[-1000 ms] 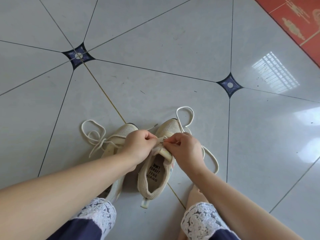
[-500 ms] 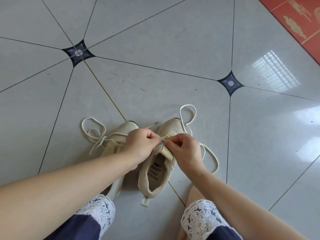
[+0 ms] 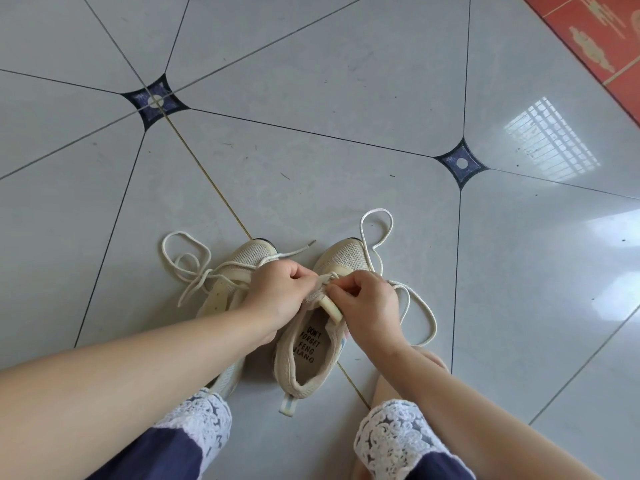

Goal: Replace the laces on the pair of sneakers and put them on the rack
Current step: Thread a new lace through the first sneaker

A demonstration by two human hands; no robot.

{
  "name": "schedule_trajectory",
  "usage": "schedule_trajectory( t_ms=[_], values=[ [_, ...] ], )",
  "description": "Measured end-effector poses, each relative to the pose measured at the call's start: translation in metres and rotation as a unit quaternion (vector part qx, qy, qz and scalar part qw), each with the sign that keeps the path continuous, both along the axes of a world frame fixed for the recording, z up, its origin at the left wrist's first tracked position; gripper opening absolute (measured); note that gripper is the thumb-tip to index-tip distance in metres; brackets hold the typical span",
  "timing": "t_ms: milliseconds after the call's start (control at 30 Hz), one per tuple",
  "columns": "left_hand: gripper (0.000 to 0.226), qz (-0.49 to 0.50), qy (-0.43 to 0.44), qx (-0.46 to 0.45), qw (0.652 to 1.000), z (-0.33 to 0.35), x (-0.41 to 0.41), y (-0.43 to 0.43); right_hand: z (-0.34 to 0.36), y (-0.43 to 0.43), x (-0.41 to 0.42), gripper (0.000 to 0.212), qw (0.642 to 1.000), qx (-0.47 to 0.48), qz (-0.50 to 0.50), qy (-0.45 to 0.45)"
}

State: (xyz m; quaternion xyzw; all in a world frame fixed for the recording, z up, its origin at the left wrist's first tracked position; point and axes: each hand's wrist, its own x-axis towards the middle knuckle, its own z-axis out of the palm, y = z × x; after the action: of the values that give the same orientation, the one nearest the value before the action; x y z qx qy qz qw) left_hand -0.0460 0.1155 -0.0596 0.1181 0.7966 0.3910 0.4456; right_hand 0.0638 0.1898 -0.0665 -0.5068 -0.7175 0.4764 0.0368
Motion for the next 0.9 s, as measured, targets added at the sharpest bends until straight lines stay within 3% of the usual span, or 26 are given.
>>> schedule_trajectory(
  t_ms=[233, 433, 633, 800, 900],
  values=[
    [0.018, -0.022, -0.008, 0.004, 1.0, 0.003, -0.003, 0.0, 0.002, 0.001, -0.001, 0.029, 0.999, 0.021, 0.03, 0.007],
    [0.01, 0.024, -0.134, -0.005, 0.991, 0.001, -0.008, 0.0, 0.002, 0.009, -0.006, 0.007, 0.991, 0.049, 0.116, -0.042],
    [0.012, -0.04, -0.098, -0.049, 0.993, -0.002, -0.011, 0.008, 0.001, 0.008, -0.004, 0.027, 0.996, 0.028, 0.085, -0.016],
    [0.018, -0.128, 0.039, -0.067, 0.989, -0.003, -0.009, 0.009, 0.001, 0.009, 0.0, 0.017, 0.994, 0.027, 0.107, 0.006],
    [0.023, -0.111, 0.05, -0.065, 0.99, -0.002, -0.011, 0.009, 0.004, 0.011, -0.001, 0.012, 0.993, 0.027, 0.115, -0.008]
  ],
)
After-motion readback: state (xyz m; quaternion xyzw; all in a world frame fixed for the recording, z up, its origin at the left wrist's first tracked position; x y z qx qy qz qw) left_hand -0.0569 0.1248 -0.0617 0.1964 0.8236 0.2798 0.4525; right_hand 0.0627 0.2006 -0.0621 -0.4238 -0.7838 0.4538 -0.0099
